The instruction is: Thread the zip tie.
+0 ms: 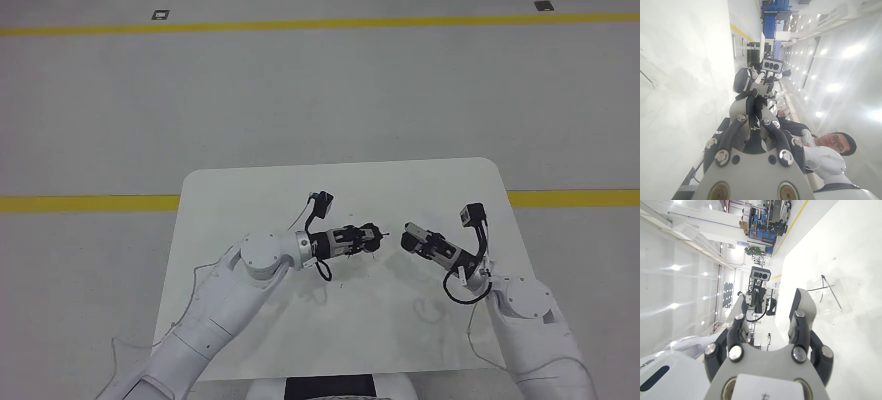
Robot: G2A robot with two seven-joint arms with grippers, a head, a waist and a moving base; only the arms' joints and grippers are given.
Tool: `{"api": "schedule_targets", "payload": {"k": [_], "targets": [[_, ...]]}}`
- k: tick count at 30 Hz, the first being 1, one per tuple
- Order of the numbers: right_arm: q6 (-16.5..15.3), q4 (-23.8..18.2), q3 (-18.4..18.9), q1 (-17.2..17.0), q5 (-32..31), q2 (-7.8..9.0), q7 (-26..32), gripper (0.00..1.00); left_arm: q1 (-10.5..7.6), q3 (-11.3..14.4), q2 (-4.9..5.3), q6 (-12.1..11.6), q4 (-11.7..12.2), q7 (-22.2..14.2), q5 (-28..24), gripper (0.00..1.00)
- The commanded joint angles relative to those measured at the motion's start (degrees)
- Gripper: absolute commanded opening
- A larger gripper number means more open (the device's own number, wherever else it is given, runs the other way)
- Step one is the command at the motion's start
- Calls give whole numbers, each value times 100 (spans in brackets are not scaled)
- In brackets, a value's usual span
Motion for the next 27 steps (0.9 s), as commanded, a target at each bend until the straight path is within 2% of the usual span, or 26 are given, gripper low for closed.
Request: {"api": "schedule_targets", "payload": {"k": [1, 3, 11, 13, 17, 22, 27], "targets": [[0, 83, 13, 46, 5, 13, 78, 100, 58, -64, 35, -30, -44, -31, -6, 0], [0, 148, 72, 88, -109, 35, 71, 100, 17, -17, 55, 11, -167, -203, 96, 0], [0, 148, 72, 88, -109, 35, 71, 100, 17, -17, 55, 11, -167, -203, 96, 0], [0, 148, 72, 88, -109, 35, 71, 100, 59, -77, 89, -58, -159, 32, 371, 0], [0, 148, 72, 88, -109, 35, 71, 100, 352, -485, 238, -289, -349, 93, 598, 0], [0, 148, 72, 88, -109, 35, 71, 100, 808, -1011, 424, -490, -712, 37, 776, 0], [0, 148, 72, 88, -109, 35, 71, 100, 1175, -1374, 546, -820, -927, -35, 744, 0]]}}
